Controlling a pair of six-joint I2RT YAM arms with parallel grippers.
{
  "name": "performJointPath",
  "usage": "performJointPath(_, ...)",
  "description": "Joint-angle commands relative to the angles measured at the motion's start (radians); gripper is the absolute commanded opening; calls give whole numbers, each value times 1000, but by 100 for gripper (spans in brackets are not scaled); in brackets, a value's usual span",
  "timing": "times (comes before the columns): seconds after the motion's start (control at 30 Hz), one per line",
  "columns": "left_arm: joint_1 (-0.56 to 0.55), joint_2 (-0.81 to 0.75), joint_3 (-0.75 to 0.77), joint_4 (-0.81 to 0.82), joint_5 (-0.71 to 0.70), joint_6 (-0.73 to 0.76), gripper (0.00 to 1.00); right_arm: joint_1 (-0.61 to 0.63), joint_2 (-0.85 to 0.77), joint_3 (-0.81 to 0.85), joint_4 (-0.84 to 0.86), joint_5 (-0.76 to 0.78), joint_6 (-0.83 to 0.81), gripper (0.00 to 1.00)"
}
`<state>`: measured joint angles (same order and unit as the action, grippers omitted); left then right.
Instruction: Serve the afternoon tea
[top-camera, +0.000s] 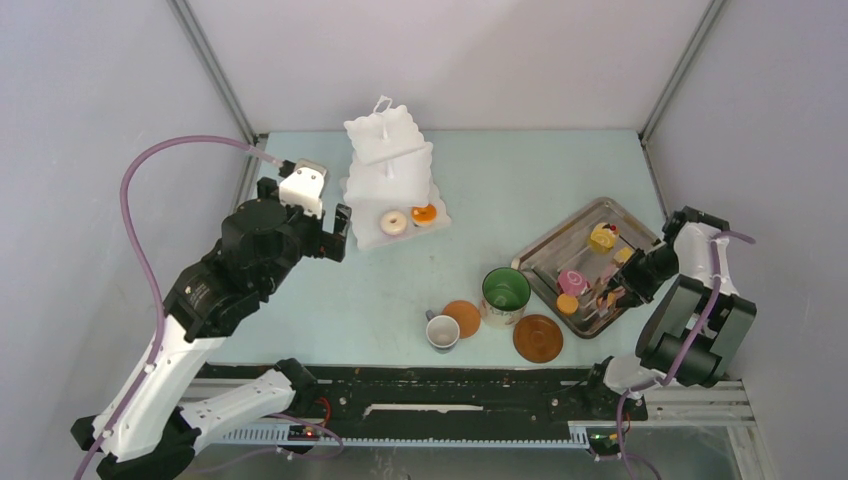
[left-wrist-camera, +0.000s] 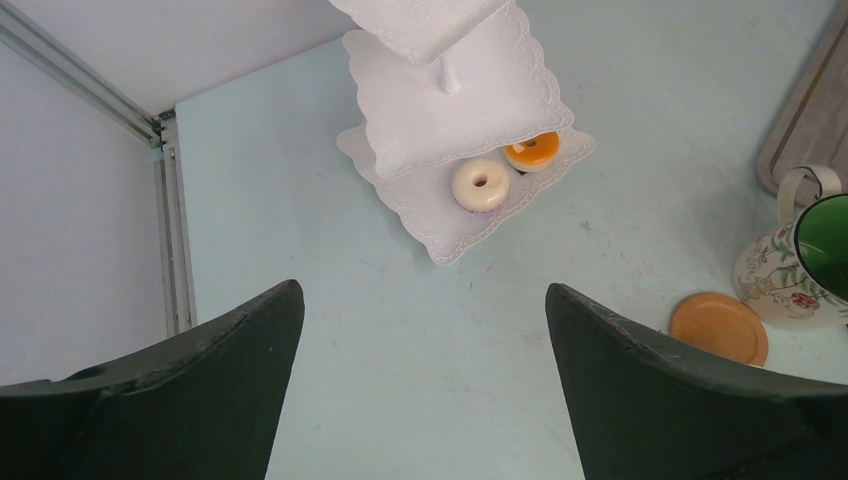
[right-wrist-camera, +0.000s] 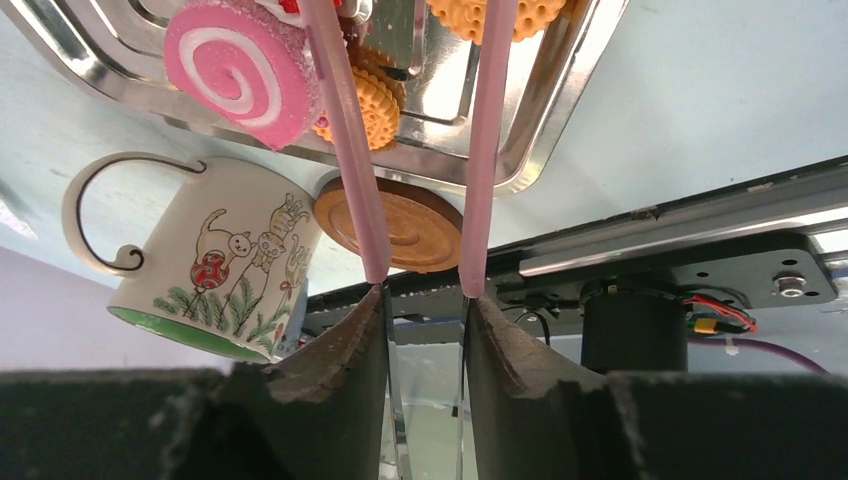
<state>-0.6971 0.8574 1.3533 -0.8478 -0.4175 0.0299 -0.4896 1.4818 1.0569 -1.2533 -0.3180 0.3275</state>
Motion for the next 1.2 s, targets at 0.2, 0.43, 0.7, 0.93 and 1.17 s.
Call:
performJointPath(0.2, -4, 10, 48, 3, -19, 15, 98, 170, -69, 89, 6, 111, -25, 10)
performJointPath(0.43, -5, 23, 114, -24, -42, 4, 98, 406, -164, 194, 117, 143, -40, 8)
performJointPath(0.7, -4, 25, 192, -55, -39, -21, 98, 795, -3, 494, 230, 133, -44, 9)
performJointPath(0.93, -5, 5, 221, -69, -49, -22, 98, 1056, 283, 860, 150, 188, -123, 9)
performJointPath(1.17, -5, -26, 227, -100, -85, -22, 98, 1172, 460, 1041, 118, 220, -158, 9)
